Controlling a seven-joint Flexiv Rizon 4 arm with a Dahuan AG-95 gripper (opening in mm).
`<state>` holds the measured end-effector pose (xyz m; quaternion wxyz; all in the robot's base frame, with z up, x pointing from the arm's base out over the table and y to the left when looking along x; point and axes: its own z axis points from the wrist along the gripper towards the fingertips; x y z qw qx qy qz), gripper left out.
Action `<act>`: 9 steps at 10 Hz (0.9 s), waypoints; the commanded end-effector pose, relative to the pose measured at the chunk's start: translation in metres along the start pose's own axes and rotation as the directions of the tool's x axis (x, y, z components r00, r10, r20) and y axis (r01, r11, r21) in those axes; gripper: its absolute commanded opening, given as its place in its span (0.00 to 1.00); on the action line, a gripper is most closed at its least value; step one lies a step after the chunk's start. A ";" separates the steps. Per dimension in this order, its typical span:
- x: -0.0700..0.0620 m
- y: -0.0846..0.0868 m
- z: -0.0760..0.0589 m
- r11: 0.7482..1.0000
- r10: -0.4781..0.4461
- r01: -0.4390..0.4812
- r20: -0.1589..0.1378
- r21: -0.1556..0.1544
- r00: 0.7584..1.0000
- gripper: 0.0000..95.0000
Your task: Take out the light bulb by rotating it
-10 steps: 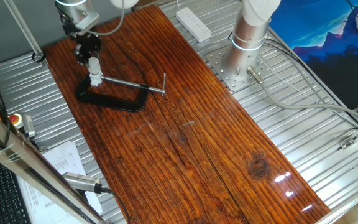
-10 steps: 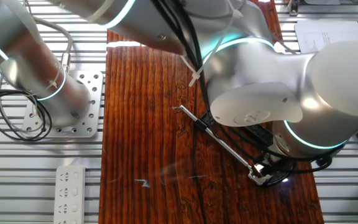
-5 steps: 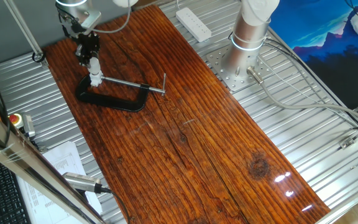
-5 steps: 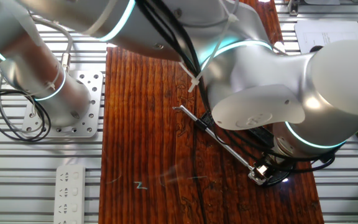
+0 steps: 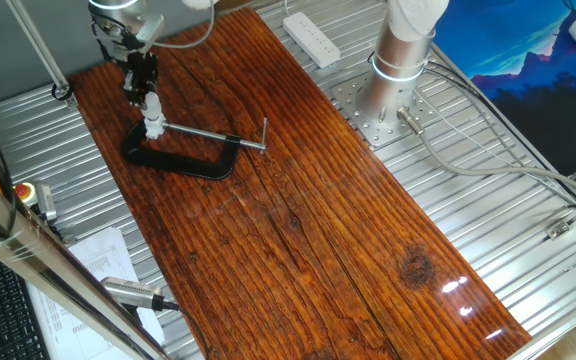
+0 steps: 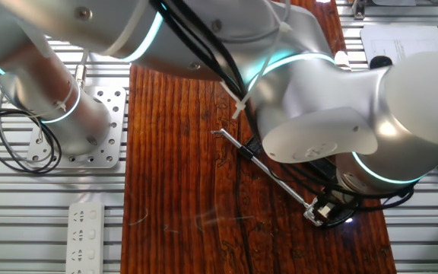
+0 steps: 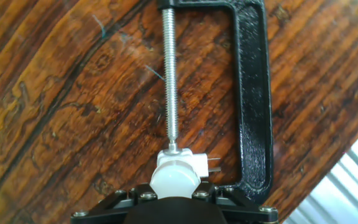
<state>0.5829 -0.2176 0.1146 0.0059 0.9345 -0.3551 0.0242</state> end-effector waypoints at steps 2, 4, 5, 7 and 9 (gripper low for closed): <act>0.002 -0.005 -0.004 0.997 -0.080 0.079 0.034 0.014 0.996 0.00; -0.001 -0.009 -0.001 0.993 -0.116 0.115 0.036 0.020 0.993 0.00; -0.001 -0.010 -0.001 0.992 -0.123 0.122 0.035 0.017 0.992 0.00; 0.001 -0.012 -0.004 0.992 -0.130 0.129 0.042 0.016 0.991 0.00; 0.002 -0.014 -0.006 0.991 -0.131 0.130 0.047 0.013 0.990 0.00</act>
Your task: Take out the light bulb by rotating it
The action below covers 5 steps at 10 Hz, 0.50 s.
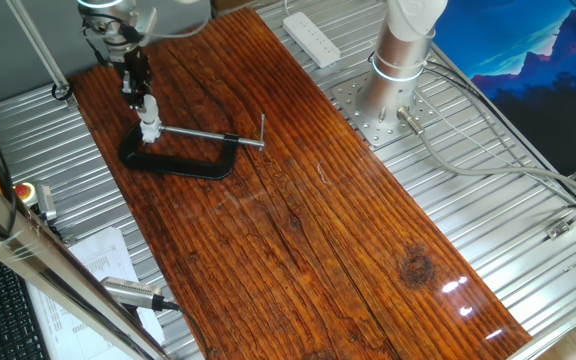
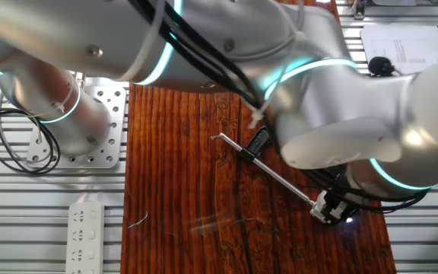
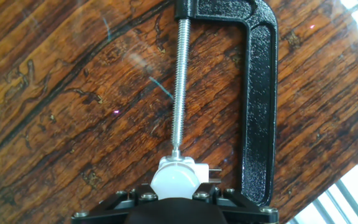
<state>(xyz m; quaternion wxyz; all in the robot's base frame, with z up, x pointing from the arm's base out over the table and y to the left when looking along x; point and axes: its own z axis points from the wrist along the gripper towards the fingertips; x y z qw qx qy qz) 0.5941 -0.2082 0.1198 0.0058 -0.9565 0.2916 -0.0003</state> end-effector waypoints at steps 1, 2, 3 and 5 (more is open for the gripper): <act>0.000 0.000 -0.001 1.000 0.006 -0.005 -0.005 0.004 1.000 0.00; 0.000 0.000 -0.001 1.000 0.003 -0.003 -0.001 0.002 1.000 0.00; 0.000 0.000 -0.001 1.000 -0.002 0.002 0.001 -0.001 1.000 0.00; 0.000 0.000 0.000 1.000 -0.016 0.016 0.008 -0.009 1.000 0.00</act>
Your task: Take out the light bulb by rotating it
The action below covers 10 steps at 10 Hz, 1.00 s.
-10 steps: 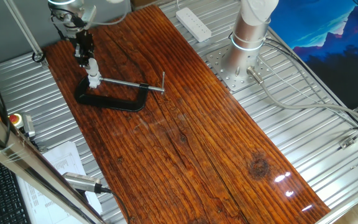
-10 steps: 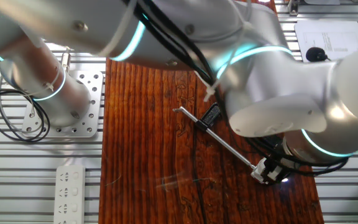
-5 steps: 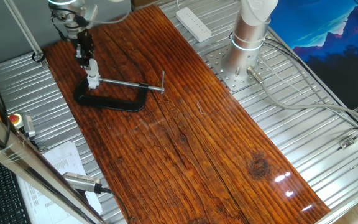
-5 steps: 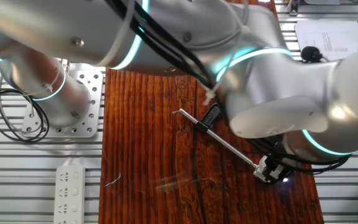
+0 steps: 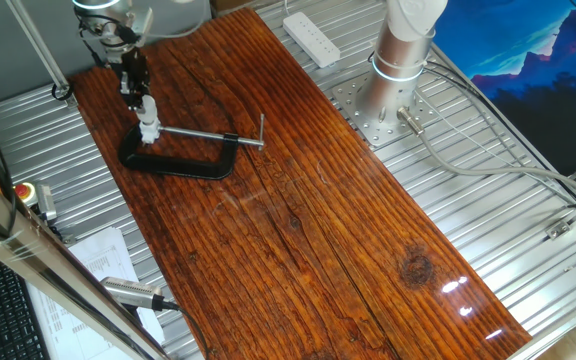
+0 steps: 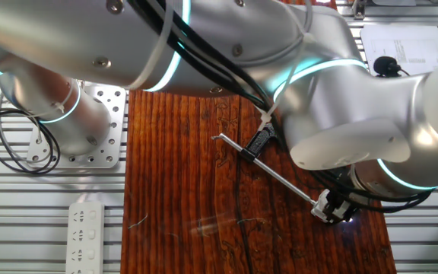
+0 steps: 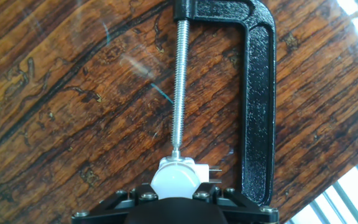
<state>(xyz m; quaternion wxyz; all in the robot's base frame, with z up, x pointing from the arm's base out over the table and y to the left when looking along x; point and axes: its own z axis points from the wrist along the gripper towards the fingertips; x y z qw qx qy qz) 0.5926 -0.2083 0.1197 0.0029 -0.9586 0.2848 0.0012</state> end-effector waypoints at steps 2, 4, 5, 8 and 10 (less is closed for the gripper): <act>0.001 -0.001 0.000 1.000 -0.002 0.002 0.006 0.001 1.000 0.00; 0.001 -0.001 0.000 1.000 -0.002 0.002 0.005 0.000 1.000 0.20; 0.001 -0.001 0.000 1.000 -0.001 0.001 0.005 0.000 1.000 0.20; 0.002 -0.001 -0.001 1.000 0.026 -0.026 0.002 0.000 1.000 0.40; 0.002 -0.001 -0.001 1.000 0.012 -0.012 0.005 -0.002 1.000 0.40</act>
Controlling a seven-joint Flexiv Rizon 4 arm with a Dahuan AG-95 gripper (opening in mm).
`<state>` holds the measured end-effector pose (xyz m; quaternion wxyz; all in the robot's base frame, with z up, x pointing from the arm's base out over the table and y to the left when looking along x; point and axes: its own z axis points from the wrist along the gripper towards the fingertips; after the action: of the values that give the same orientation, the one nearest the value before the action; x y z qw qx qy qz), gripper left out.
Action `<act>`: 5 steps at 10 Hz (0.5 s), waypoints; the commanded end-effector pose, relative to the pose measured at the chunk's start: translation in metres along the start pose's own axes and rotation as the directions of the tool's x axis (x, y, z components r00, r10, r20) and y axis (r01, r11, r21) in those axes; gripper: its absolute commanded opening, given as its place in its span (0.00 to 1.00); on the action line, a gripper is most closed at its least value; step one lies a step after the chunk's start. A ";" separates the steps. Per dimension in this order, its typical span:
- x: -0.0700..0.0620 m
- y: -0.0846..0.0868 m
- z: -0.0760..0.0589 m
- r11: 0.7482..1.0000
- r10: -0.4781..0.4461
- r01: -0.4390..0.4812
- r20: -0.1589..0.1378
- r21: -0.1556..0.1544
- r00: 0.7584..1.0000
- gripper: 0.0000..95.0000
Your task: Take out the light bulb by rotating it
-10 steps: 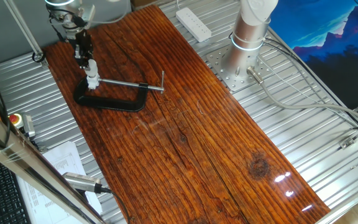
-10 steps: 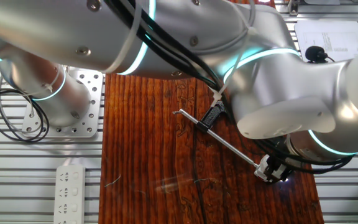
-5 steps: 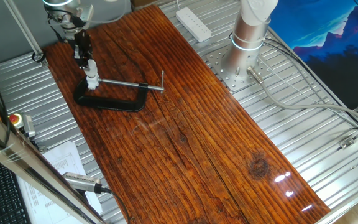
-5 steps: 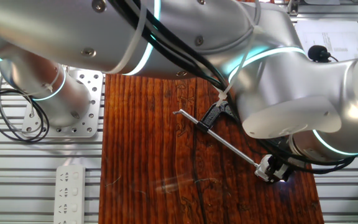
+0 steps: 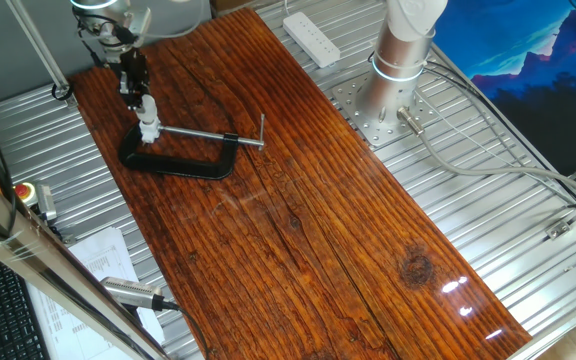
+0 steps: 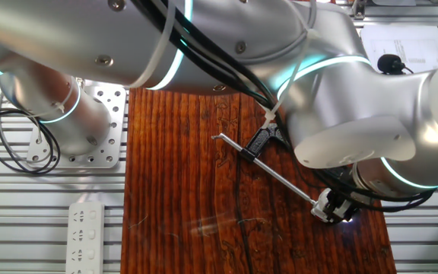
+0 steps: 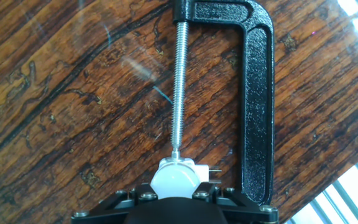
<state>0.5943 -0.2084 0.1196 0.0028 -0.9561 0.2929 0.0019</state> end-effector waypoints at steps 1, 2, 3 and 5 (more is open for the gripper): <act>0.000 0.000 -0.001 1.000 -0.021 0.021 0.004 -0.002 1.000 0.40; 0.000 0.000 -0.001 1.000 -0.017 0.017 0.002 0.001 1.000 0.40; 0.000 0.000 -0.001 1.000 0.007 -0.007 0.001 0.008 1.000 0.60; 0.001 0.000 -0.001 0.999 0.037 -0.037 -0.001 0.012 0.999 0.60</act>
<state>0.5939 -0.2085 0.1214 0.0084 -0.9522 0.3055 -0.0004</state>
